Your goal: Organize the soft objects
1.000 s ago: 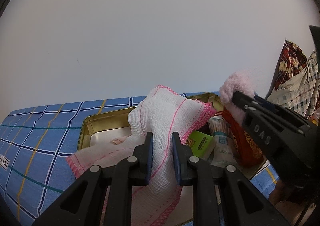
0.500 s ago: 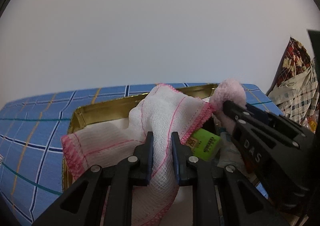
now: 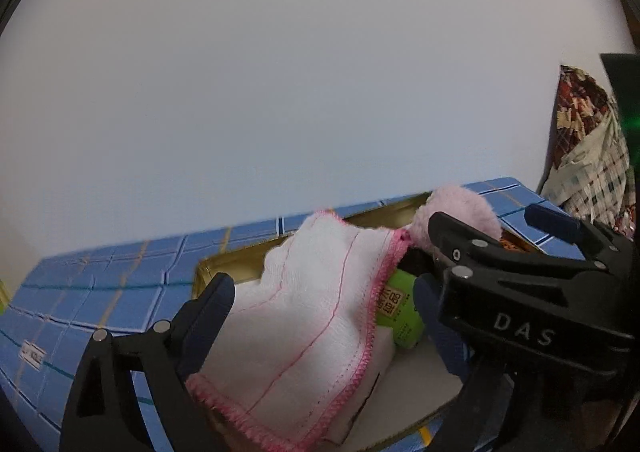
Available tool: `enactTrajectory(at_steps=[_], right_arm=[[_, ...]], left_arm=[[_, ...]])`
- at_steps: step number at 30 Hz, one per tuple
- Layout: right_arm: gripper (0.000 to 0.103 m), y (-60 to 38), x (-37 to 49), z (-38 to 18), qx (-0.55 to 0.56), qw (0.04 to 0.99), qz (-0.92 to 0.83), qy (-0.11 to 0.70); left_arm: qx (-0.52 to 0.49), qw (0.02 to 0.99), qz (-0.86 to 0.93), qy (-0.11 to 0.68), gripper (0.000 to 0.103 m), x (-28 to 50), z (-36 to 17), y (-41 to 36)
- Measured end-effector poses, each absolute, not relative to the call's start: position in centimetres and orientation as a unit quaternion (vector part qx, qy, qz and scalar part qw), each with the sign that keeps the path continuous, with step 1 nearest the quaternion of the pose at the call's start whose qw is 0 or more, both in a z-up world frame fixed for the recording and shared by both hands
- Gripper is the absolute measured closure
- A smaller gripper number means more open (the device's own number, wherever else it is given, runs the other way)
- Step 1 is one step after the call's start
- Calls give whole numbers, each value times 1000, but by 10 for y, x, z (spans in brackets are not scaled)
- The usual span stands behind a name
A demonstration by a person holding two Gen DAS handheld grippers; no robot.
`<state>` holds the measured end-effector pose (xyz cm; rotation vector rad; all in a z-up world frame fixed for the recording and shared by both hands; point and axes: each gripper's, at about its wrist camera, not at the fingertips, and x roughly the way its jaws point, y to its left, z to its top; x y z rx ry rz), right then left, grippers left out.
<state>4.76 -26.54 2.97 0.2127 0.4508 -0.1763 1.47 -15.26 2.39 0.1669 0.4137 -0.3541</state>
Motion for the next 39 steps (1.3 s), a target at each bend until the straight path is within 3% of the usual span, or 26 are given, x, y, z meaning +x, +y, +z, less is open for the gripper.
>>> enactTrajectory(at_steps=[7,39], right_arm=[[0,-269,40,29,105,965,-115,211],[0,-225,-58,63,50,981,-187,18]], left_arm=[[60,968,-155,190,10,12,20,-134],[26,984,-125,127,10,-24,20,-89]])
